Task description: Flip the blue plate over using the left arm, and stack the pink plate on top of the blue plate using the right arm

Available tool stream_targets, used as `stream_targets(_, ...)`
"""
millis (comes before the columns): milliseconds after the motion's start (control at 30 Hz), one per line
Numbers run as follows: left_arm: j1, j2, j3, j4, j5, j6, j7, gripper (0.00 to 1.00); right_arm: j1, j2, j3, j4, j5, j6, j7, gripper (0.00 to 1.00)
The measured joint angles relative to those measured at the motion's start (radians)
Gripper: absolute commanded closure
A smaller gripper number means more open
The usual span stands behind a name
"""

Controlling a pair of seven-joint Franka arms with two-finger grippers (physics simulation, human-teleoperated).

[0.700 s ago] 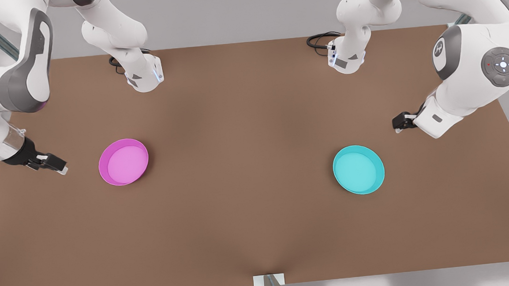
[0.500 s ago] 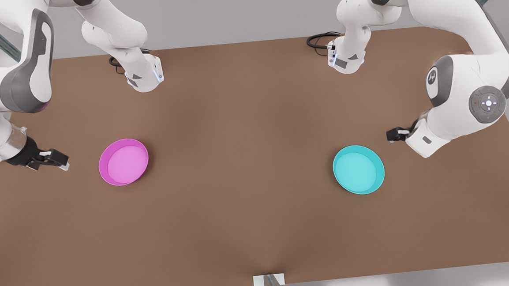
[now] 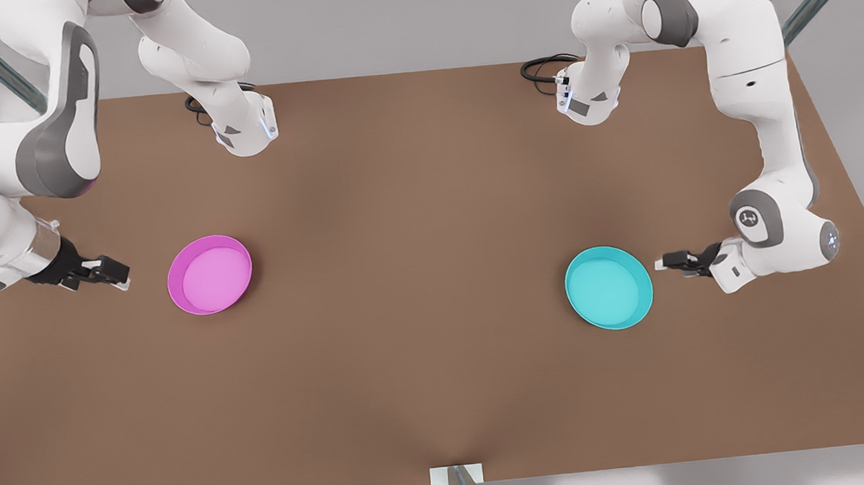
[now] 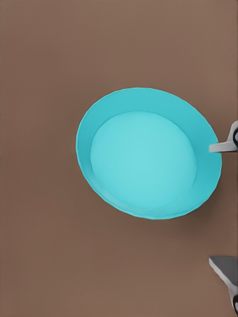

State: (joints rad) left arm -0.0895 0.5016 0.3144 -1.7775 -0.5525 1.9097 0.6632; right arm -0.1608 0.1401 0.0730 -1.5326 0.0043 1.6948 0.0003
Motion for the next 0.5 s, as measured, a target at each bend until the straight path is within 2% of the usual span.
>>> stream_targets(167,-0.001,0.029,0.003,-0.081,-0.104,0.16,0.0,0.0,0.007,-0.026,0.039,0.162,0.002,-0.2,-0.002,0.0)
stream_targets(400,-0.021,0.098,-0.005,-0.088,-0.189,0.209,-0.01,0.0,-0.007,0.003,0.037,0.16,-0.004,-0.156,0.0,0.0)
stream_targets(500,-0.041,0.113,-0.006,-0.087,-0.201,0.213,-0.011,0.0,0.003,0.016,0.078,0.158,-0.014,-0.144,-0.002,0.0)
